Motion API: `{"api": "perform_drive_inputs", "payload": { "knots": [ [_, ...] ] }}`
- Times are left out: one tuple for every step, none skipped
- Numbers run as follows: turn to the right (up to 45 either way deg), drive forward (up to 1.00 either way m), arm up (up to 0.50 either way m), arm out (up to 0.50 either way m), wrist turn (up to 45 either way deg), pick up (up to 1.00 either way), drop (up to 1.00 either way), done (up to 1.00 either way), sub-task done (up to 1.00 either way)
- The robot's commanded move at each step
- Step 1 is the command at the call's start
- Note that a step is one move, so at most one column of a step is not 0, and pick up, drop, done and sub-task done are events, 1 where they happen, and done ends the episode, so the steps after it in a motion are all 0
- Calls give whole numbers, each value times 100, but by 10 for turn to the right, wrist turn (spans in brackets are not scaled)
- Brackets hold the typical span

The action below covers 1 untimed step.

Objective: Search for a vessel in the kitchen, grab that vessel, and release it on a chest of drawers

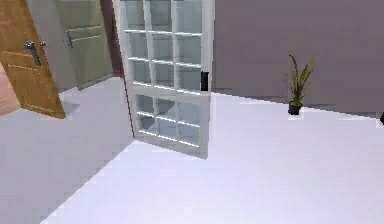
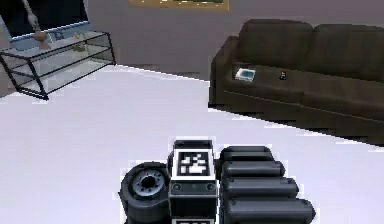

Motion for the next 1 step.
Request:
{"api": "perform_drive_inputs", "payload": {
  "knots": [
    [-210,0,0,0,0,0,0,0,0]
  ]
}}
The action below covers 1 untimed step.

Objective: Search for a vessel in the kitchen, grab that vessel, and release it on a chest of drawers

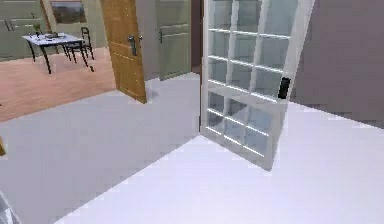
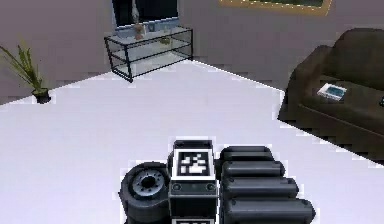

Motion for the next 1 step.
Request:
{"api": "perform_drive_inputs", "payload": {
  "knots": [
    [0,40,0,0,0,0,0,0,0]
  ]
}}
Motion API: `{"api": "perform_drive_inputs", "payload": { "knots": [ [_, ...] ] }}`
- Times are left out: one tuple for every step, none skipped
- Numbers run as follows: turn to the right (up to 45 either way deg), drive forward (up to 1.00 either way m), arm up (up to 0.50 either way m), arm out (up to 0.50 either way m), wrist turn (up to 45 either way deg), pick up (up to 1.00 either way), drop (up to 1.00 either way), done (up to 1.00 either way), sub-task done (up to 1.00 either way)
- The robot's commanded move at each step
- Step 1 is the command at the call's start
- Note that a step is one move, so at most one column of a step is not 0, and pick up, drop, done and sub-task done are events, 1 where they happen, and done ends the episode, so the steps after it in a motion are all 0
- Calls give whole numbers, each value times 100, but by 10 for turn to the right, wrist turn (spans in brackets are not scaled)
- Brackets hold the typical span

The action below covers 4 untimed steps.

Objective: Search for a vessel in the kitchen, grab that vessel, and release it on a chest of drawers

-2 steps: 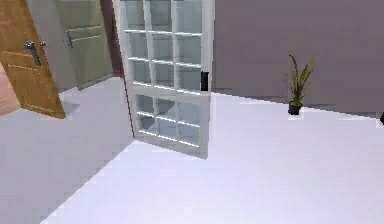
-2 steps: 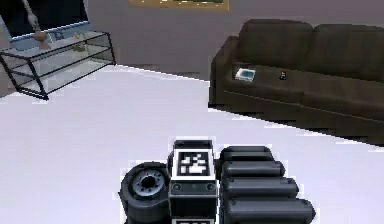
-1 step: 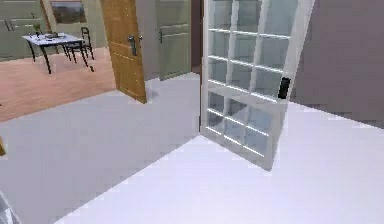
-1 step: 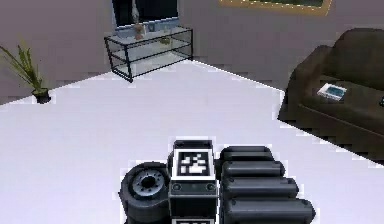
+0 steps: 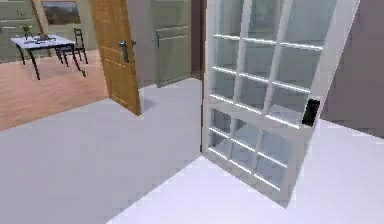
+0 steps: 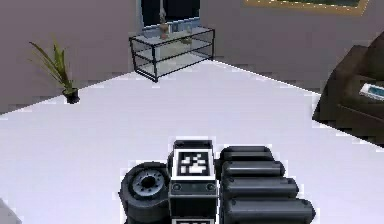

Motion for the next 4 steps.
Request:
{"api": "perform_drive_inputs", "payload": {
  "knots": [
    [-120,0,0,0,0,0,0,0,0],
    [0,100,0,0,0,0,0,0,0],
    [-30,0,0,0,0,0,0,0,0],
    [-120,0,0,0,0,0,0,0,0]
  ]
}}
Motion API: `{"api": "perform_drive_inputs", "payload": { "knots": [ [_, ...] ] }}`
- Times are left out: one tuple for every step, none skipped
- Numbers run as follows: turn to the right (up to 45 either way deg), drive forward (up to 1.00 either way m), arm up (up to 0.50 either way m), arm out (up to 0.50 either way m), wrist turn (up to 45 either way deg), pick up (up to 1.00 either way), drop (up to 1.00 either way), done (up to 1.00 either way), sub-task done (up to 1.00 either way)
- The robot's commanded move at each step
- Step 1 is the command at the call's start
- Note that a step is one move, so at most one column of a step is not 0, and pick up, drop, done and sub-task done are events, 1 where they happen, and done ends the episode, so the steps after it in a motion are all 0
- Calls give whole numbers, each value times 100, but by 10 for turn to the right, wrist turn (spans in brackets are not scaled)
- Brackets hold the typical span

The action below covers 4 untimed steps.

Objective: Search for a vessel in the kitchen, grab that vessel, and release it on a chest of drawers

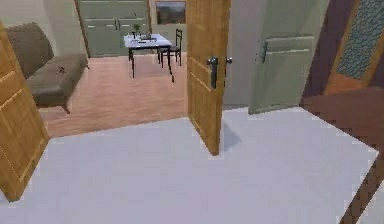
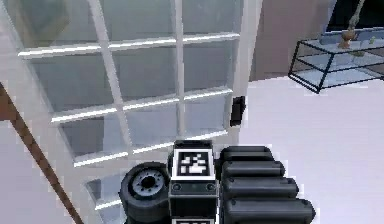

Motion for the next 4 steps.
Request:
{"api": "perform_drive_inputs", "payload": {
  "knots": [
    [0,65,0,0,0,0,0,0,0],
    [360,0,0,0,0,0,0,0,0],
    [0,20,0,0,0,0,0,0,0],
    [-90,0,0,0,0,0,0,0,0]
  ]
}}
